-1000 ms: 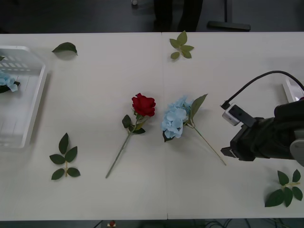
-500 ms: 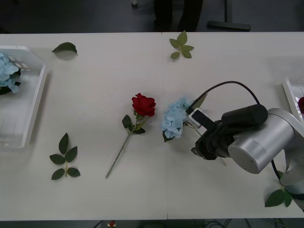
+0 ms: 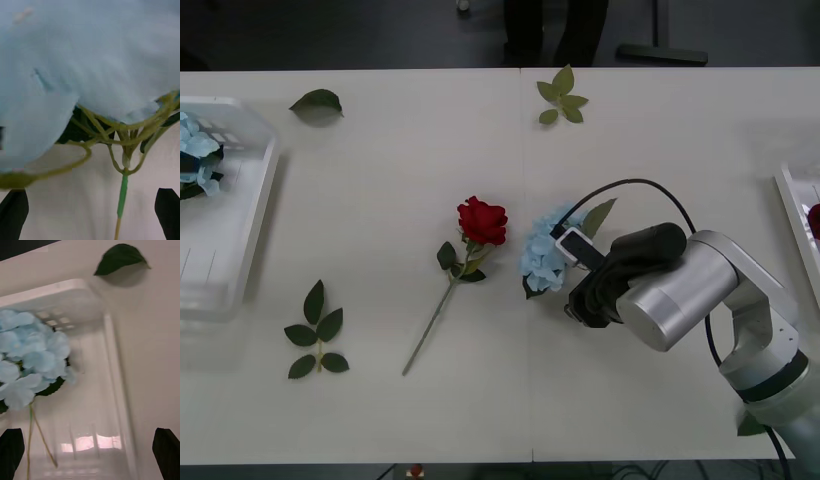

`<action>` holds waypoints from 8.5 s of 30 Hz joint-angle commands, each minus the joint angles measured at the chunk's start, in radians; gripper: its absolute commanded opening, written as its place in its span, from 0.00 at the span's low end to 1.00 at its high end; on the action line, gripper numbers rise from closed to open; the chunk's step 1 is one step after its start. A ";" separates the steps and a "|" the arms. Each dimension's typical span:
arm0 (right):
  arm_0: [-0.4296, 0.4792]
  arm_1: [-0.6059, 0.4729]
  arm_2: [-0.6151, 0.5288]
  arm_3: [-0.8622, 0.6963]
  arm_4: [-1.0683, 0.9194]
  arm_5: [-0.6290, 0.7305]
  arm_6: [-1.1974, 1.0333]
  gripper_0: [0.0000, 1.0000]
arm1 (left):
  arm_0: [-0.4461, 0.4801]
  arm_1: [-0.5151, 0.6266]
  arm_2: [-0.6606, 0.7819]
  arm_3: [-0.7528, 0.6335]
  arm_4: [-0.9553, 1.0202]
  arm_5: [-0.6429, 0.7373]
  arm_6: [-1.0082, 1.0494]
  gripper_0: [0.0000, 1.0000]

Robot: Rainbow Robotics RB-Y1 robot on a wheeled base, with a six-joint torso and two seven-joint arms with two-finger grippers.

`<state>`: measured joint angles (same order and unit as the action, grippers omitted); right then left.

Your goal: Place the red flowers into the right box and the blue flowers into the left box. If a person shows an open palm, hand one flower to the person first, then continue sorting.

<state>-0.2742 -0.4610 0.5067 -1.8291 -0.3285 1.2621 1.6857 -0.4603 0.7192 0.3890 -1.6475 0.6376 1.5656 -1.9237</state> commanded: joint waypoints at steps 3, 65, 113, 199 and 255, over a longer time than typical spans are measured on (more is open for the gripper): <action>-0.039 0.056 -0.011 0.050 0.029 -0.036 -0.020 0.98 | 0.003 -0.158 -0.088 -0.178 0.016 0.068 0.029 1.00; -0.118 0.156 -0.353 -0.119 -0.873 -0.515 0.281 0.00 | 0.387 -0.173 -0.492 -0.311 1.130 -0.522 -0.505 1.00; -0.120 0.197 -0.329 -0.102 -1.008 -0.533 0.370 0.00 | 0.373 -0.202 -0.418 -0.296 1.146 -0.670 -0.659 1.00; -0.123 0.150 -0.373 -0.062 -1.051 -0.385 0.397 1.00 | 0.247 -0.126 0.234 -0.120 0.399 -0.429 -0.213 0.00; -0.258 -0.123 -0.410 0.215 -1.339 -0.079 0.848 1.00 | 0.322 0.026 0.237 -0.043 0.166 -0.326 -0.146 0.77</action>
<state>-0.4968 -0.5478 0.0995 -1.6004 -1.6754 1.1797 2.4906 -0.1208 0.6793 0.6157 -1.6089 0.7430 1.1835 -2.1138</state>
